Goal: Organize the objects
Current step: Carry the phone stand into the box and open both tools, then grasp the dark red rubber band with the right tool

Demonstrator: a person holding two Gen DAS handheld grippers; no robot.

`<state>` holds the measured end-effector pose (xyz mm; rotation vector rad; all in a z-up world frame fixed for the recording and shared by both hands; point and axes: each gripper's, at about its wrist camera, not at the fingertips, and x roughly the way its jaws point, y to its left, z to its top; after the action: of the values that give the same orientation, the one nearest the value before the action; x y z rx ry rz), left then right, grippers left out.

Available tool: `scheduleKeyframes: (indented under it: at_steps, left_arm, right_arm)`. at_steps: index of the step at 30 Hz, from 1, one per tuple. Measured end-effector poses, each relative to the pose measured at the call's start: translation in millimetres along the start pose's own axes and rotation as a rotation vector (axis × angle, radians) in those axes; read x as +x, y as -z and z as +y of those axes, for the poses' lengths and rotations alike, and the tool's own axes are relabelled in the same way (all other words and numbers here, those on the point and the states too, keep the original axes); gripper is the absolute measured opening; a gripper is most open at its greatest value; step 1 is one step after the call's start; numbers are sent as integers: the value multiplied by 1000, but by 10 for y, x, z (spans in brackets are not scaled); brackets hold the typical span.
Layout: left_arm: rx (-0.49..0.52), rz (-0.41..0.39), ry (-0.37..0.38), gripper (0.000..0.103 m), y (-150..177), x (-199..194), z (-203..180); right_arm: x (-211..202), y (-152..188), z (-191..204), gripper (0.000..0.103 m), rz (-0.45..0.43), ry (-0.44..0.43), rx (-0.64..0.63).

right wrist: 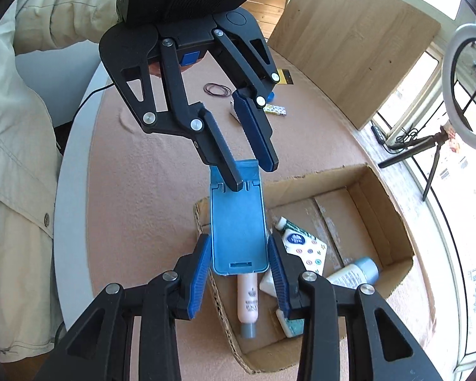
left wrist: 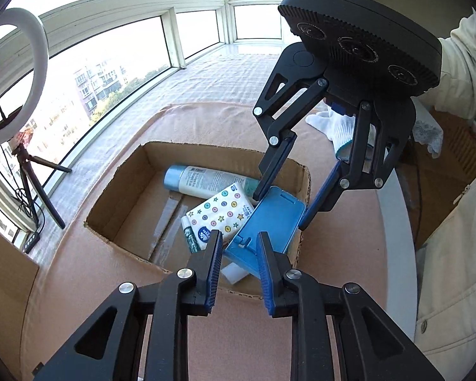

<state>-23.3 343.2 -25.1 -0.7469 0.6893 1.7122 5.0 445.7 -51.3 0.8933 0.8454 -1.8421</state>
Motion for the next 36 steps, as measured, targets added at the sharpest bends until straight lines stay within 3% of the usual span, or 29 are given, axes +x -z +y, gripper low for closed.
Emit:
scheduleKeyframes:
  at_steps: [4,5,6,8,12,14,20,24,30,36]
  left_arm:
    - [-14,13,-22,26,-149,170,12]
    - [-25,31,-39,45,-159,206,19]
    - [-35,50,-72,74,-148,224,6]
    - [-43,61,-165,92,-78,184,-5]
    - [-99,27,-230,96,158,-50,-31]
    - [-163,20,-265,97,360,-164,-25]
    - [-355,17,-372,97,1244,-646,-6]
    - [-483,0,-469,97,1925,-1102,24]
    - [-734,-50,-593,100,2751,-1752,99]
    - [-849,-42,-653,101,3275,-2074,58]
  right_arm:
    - [-63,144,-103,33,-5,19,26]
    - [-69,158,-128,33,-7,36,36]
    - [-81,198,-175,33,-6,52,51]
    - [-71,212,-221,47,24,116,74]
    - [-238,205,-277,49,-15,178,169]
    - [-268,153,-270,55,-22,244,209]
    - [-104,-283,-214,62,-24,363,400]
    - [257,-823,-97,66,-10,350,428]
    - [947,-1602,309,66,44,259,443]
    - [1728,-2083,666,66,100,163,447]
